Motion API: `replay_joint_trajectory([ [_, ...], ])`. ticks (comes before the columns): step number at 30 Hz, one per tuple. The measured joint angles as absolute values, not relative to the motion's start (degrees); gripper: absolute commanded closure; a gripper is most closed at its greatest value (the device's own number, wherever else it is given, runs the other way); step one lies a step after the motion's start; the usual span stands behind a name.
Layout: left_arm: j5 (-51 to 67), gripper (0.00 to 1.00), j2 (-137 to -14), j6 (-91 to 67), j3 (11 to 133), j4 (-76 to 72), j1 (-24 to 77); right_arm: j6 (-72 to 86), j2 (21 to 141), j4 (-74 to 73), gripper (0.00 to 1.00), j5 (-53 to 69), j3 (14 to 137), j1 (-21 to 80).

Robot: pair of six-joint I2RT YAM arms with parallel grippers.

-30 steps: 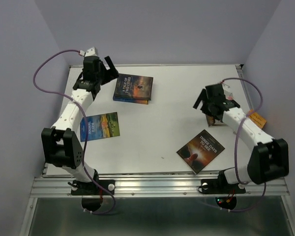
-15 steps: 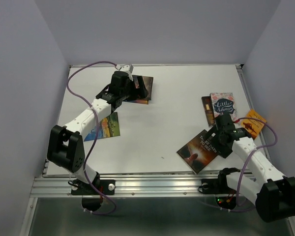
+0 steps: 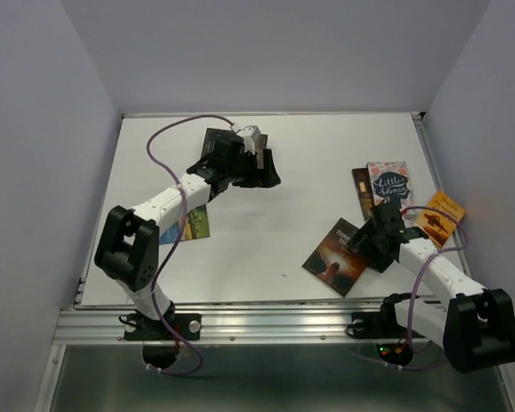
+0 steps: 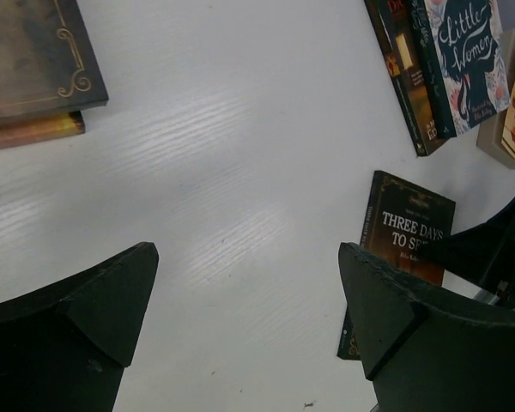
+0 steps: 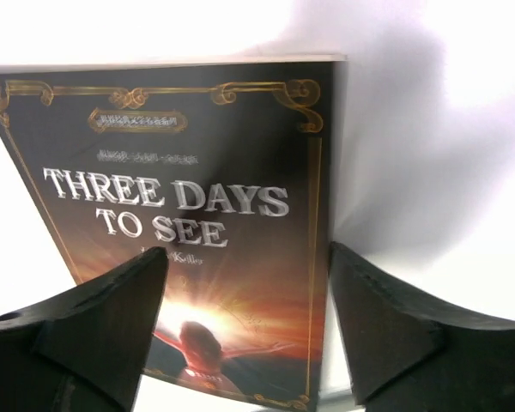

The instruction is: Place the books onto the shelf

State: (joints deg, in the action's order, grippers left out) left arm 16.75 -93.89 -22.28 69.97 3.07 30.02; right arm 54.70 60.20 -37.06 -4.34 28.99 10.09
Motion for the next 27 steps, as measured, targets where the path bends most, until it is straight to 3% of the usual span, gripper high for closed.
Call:
replay_joint_trajectory([
  [14, 28.1, 0.01, -105.4, -23.4, 68.1, -1.1, 37.3, 53.2, 75.2, -7.4, 0.32, 11.4, 30.4, 10.1],
  [25, 28.6, 0.01, -106.8, -31.1, 60.7, -6.9, 41.4, 50.7, 74.8, -3.7, 0.32, 17.9, 27.6, 10.0],
  [27, 28.3, 0.01, -107.0, -32.8, 60.5, -8.2, 42.1, 49.1, 74.5, -3.9, 0.36, 19.0, 27.3, 10.0],
])
